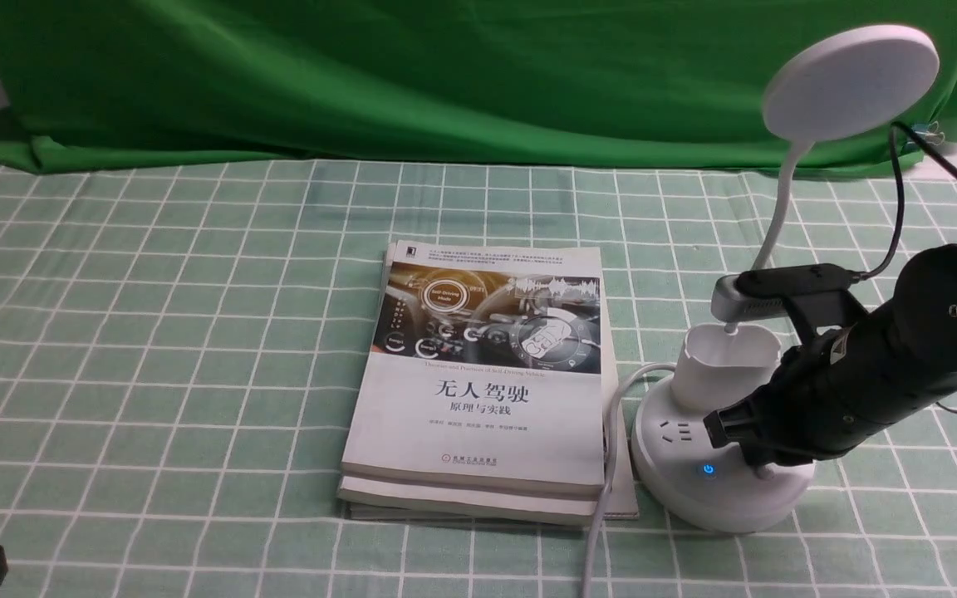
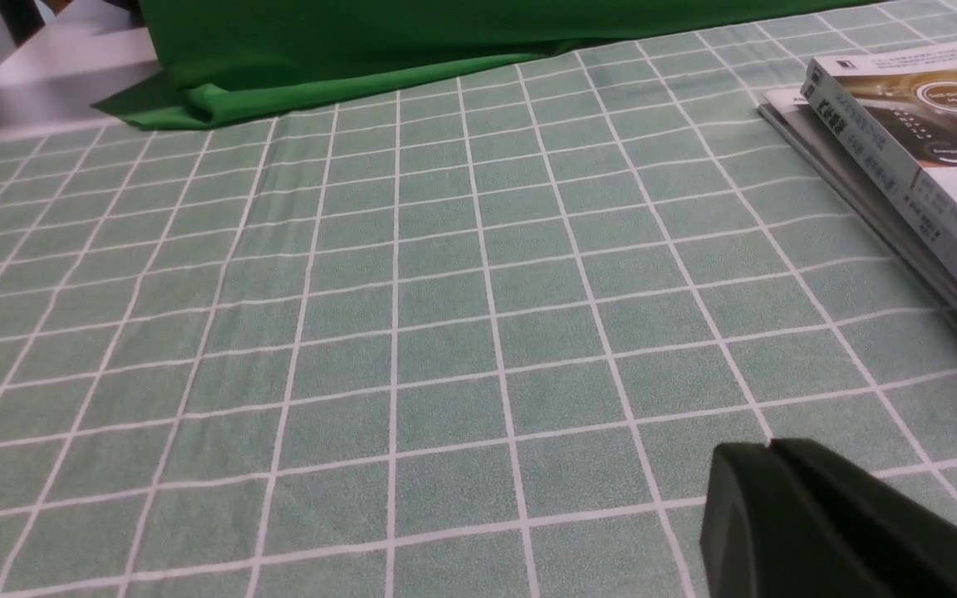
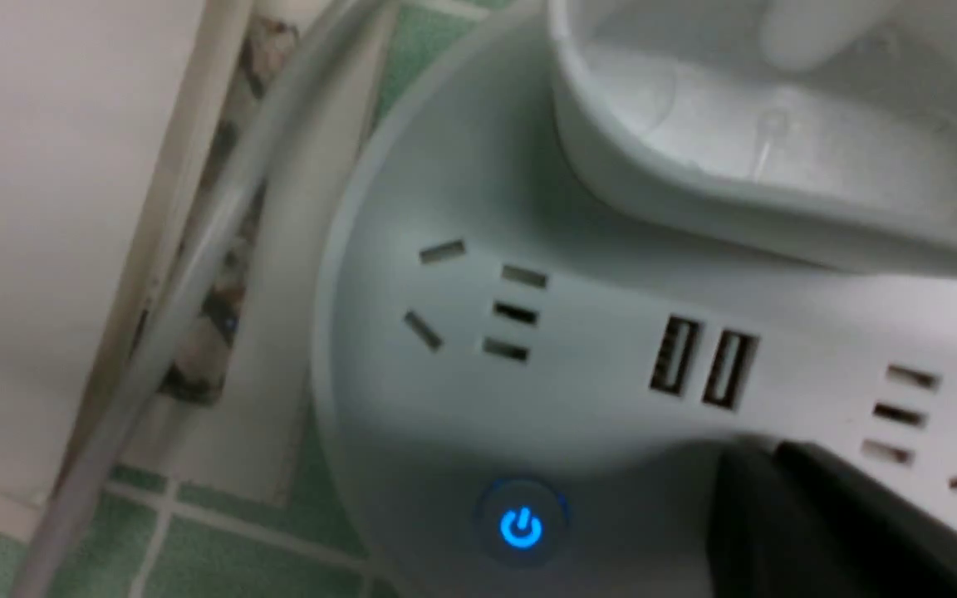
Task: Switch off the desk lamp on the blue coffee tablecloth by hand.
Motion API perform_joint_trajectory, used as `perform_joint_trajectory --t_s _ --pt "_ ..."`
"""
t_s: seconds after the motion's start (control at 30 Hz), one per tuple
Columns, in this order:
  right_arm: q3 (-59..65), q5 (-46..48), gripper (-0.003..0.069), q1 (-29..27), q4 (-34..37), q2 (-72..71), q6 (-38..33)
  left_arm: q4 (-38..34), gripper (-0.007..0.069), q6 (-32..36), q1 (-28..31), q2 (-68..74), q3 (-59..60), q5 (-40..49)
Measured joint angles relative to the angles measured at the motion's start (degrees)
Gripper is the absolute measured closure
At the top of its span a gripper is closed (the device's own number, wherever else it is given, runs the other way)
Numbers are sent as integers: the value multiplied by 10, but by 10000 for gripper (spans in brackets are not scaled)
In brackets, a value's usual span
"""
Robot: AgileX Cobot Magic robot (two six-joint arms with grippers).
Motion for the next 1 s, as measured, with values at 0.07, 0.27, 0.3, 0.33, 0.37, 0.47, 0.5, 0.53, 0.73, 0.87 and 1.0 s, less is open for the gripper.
perform_joint_trajectory --t_s 0.07,0.27,0.3,0.33,0.37,0.47,0.5,0.53,0.73,0.87,1.0 --pt "2 8 626 0 0 -18 0 0 624 0 0 0 0 0" --pt "3 30 626 0 0 -91 -1 0 624 0 0 0 0 0" --pt "3 40 626 0 0 -100 -1 0 624 0 0 0 0 0" --pt "3 52 626 0 -1 -109 -1 0 624 0 0 0 0 0" --pt "4 60 626 0 -1 -118 -1 0 624 0 0 0 0 0" --pt "16 73 626 0 -1 -145 -1 0 624 0 0 0 0 0" --pt "23 75 626 0 -1 -159 -1 0 624 0 0 0 0 0" --pt "31 76 626 0 -1 -175 -1 0 624 0 0 0 0 0" --pt "110 66 626 0 -1 -294 -1 0 624 0 0 0 0 0" --pt "160 50 624 0 -1 -368 0 0 624 0 0 0 0 0" --pt "189 62 613 0 -1 -431 27 0 624 0 0 0 0 0"
